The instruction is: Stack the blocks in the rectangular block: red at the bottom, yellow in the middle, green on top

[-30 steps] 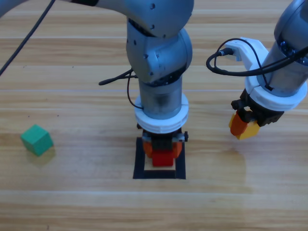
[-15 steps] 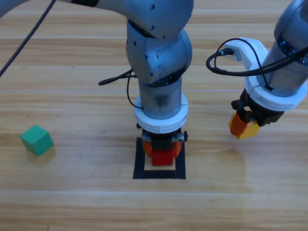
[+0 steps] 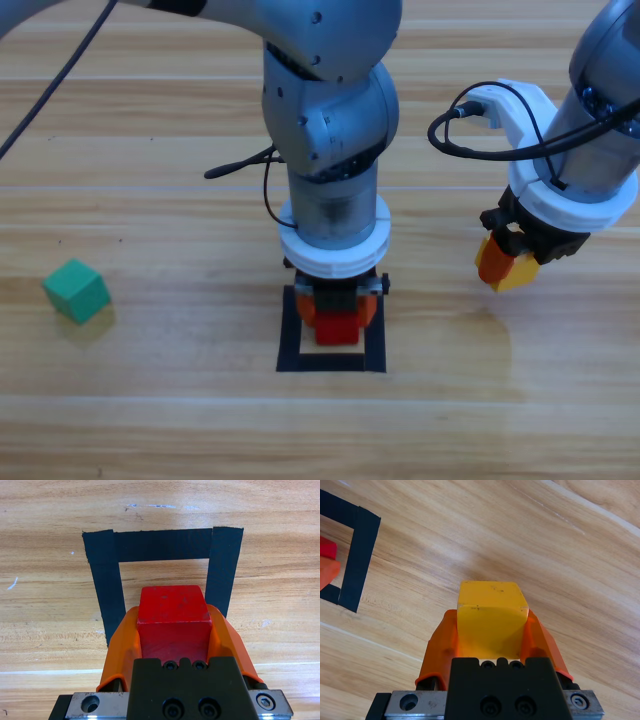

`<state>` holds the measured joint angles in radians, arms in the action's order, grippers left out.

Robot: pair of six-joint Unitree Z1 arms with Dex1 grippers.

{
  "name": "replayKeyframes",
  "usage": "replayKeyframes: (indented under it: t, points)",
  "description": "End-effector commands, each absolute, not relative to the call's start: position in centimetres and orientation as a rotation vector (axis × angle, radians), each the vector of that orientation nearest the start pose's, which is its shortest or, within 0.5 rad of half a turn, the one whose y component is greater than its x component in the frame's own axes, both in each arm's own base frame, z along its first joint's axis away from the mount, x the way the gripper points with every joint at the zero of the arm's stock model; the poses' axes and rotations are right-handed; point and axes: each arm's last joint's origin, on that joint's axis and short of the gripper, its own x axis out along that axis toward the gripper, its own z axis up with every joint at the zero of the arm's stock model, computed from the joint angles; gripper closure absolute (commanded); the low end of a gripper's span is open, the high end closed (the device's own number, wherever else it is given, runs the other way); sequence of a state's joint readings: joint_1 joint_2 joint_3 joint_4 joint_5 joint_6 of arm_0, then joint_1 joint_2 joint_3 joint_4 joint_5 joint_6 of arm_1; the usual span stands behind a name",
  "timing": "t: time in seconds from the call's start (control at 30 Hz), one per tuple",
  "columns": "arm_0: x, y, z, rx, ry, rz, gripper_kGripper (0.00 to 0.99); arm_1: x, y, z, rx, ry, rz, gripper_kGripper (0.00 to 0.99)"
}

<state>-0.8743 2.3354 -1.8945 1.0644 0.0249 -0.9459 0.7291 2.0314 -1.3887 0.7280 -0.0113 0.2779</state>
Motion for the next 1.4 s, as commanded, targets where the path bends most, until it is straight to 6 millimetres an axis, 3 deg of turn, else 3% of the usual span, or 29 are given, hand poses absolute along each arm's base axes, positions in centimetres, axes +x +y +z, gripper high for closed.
replayKeyframes:
  t: [0.03,1.07,1.1,1.13,1.2,1.23,1.27,1.4]
  points:
    - [30.6,-35.8,17.8,-0.075,1.524,0.072,0.990,27.6,26.6,21.4,-0.307,1.349,0.455,0.755]
    - [30.4,-36.0,16.6,-0.051,1.537,0.081,0.990,27.5,26.5,21.6,-0.307,1.349,0.460,0.755]
    - [30.4,-36.1,16.7,-0.054,1.534,0.079,0.926,27.5,26.5,21.6,-0.307,1.349,0.460,0.755]
    - [30.3,-36.3,16.9,-0.055,1.531,0.074,0.726,27.5,26.5,21.6,-0.309,1.348,0.461,0.755]
    - [30.1,-36.5,17.2,-0.066,1.524,0.071,0.191,27.5,26.5,21.6,-0.309,1.348,0.461,0.755]
    - [30.0,-36.5,17.5,-0.070,1.521,0.069,0.085,27.5,26.5,21.6,-0.309,1.348,0.461,0.755]
    - [29.9,-36.6,17.8,-0.075,1.517,0.065,0.016,27.5,26.5,21.6,-0.308,1.347,0.462,0.755]
    - [29.7,-36.5,18.9,-0.096,1.504,0.054,0.000,27.4,26.5,21.7,-0.307,1.346,0.462,0.755]
